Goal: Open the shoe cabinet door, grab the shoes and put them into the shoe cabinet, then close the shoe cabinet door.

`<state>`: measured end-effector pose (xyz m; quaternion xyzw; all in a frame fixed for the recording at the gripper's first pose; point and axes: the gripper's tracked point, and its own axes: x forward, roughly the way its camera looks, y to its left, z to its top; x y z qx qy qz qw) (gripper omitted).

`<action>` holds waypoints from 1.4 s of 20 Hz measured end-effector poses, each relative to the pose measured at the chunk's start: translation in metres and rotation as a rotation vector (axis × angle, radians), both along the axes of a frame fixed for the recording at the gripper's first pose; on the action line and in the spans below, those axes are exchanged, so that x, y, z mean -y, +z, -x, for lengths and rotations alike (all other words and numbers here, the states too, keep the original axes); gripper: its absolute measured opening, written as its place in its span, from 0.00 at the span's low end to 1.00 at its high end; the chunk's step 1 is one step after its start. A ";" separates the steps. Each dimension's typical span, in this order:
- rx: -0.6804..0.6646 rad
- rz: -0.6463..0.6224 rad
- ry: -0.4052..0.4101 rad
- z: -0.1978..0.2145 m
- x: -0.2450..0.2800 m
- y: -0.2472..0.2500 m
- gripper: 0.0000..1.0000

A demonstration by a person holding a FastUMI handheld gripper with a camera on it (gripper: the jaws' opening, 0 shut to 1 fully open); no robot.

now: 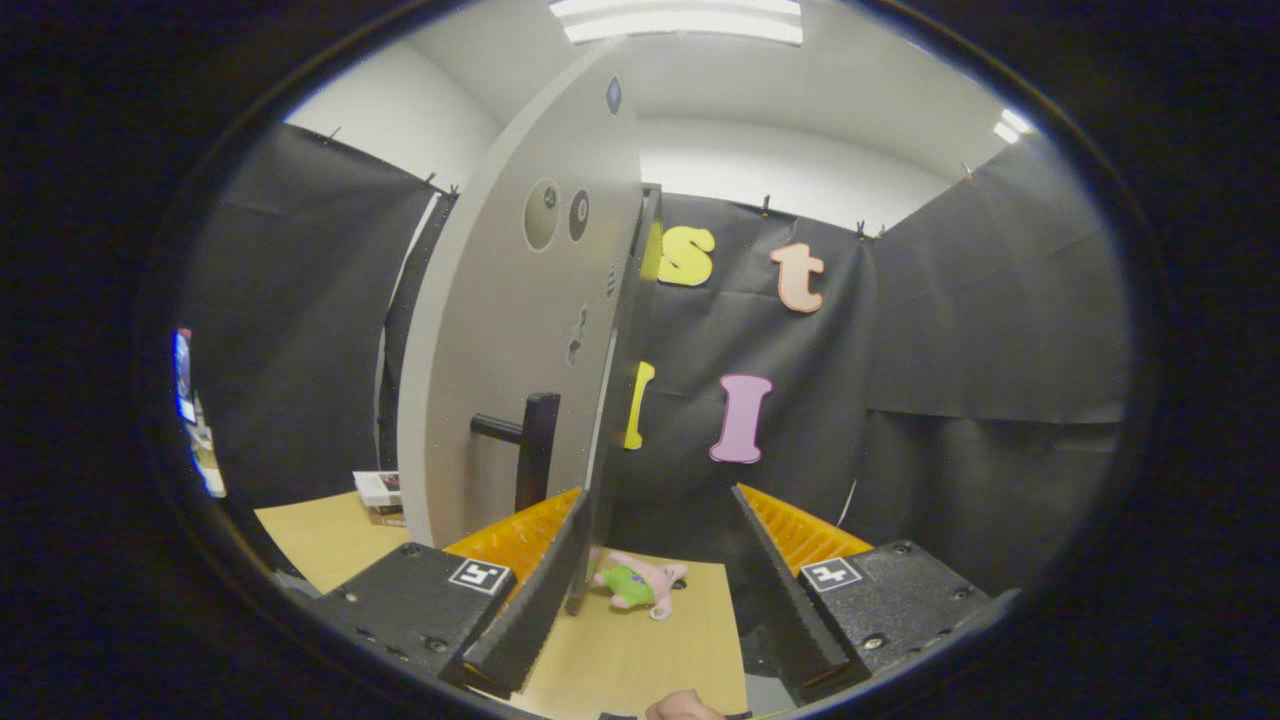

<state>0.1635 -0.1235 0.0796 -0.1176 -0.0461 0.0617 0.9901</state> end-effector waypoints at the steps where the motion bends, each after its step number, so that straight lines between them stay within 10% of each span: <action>1: -0.003 -0.008 -0.006 0.000 -0.003 -0.001 0.91; 28: -0.095 -0.143 0.050 -0.022 -0.208 -0.047 0.90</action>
